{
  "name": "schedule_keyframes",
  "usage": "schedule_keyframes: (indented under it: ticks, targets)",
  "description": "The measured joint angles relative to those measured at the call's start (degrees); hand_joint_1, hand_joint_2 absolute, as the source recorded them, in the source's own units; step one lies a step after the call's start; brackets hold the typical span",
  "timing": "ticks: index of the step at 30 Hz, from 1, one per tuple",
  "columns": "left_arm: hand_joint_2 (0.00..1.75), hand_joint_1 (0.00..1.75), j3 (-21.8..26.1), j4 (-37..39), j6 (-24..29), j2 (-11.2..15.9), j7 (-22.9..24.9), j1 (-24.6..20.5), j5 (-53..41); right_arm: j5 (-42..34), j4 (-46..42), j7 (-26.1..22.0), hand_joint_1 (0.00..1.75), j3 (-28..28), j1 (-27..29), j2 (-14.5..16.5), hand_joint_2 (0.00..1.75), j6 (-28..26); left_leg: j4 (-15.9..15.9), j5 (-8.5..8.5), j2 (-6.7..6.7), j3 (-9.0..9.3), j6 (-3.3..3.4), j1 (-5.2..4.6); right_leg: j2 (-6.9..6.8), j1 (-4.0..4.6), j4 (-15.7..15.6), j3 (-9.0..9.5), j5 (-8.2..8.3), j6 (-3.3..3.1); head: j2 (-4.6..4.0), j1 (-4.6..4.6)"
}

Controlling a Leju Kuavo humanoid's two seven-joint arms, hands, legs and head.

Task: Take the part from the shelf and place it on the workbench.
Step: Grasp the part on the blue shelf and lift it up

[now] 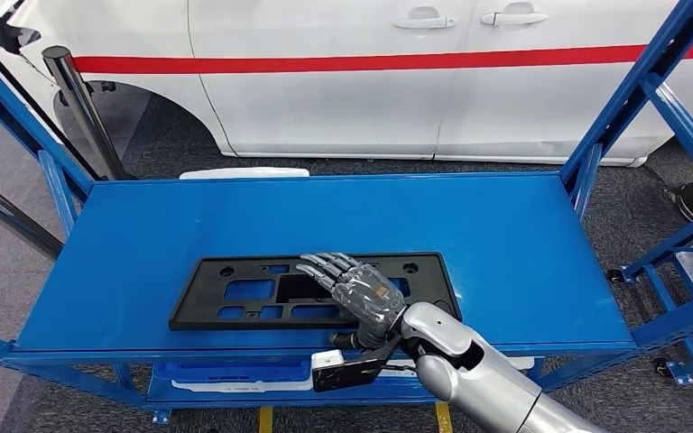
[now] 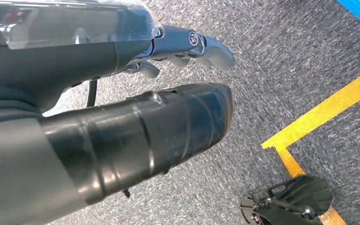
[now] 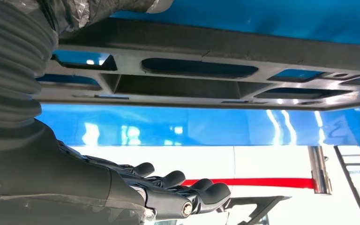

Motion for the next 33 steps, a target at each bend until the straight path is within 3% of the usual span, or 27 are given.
schedule_keyframes:
  ticks: [8,33]
  targets:
    - [0.0,0.0,0.2,0.0,0.1,0.0,0.0,0.1,-0.4,3.5,0.0,2.1,0.0,-1.7,0.6,-0.2,1.75,-4.1,0.0,0.0,0.0,0.0,0.0,0.0,0.0,0.0,0.0,0.0,0.0,0.0,0.0,0.0]
    - [0.0,0.0,0.2,0.0,0.3,0.0,-0.2,0.1,-1.1,4.8,0.9,3.3,0.0,-2.3,0.8,-0.6,1.75,-2.5,0.0,0.0,0.0,-0.01,0.0,0.0,0.0,0.0,0.0,0.0,0.0,0.0,0.0,0.0]
